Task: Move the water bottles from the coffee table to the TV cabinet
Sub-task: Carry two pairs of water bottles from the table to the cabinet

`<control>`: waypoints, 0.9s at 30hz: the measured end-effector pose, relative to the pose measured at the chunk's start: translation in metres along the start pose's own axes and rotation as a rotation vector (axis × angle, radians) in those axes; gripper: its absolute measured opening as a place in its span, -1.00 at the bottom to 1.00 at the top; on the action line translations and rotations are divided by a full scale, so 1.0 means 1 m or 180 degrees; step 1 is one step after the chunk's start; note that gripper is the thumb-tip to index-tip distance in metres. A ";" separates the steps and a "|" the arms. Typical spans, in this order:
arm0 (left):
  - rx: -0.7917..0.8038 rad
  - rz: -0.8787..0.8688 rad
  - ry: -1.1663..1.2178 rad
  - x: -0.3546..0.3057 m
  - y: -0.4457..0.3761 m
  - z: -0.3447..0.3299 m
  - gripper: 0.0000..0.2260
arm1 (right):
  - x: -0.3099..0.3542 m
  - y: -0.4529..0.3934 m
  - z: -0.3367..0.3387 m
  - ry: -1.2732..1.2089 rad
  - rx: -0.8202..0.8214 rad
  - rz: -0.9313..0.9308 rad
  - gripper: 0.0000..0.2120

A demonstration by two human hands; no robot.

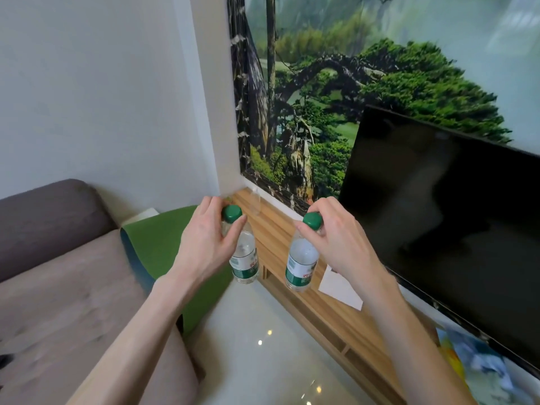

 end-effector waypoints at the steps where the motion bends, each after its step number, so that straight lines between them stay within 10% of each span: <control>1: -0.0001 0.0017 0.0016 0.006 -0.012 -0.007 -0.77 | -0.005 -0.016 -0.004 -0.0005 0.0008 -0.0012 -0.71; 27: 0.0610 -0.0349 0.0518 0.249 -0.277 -0.146 -0.75 | -0.040 -0.348 -0.191 0.0018 0.0444 -0.0697 -0.70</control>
Point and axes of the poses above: each hand's wrist, its own y-axis away from the middle knuckle, its own z-axis out of the back of the hand, x = y × z, the point moved 7 cm from there along -y, towards the middle knuckle, and after that the axes turned 11 degrees about -z, right-handed, at the moved point
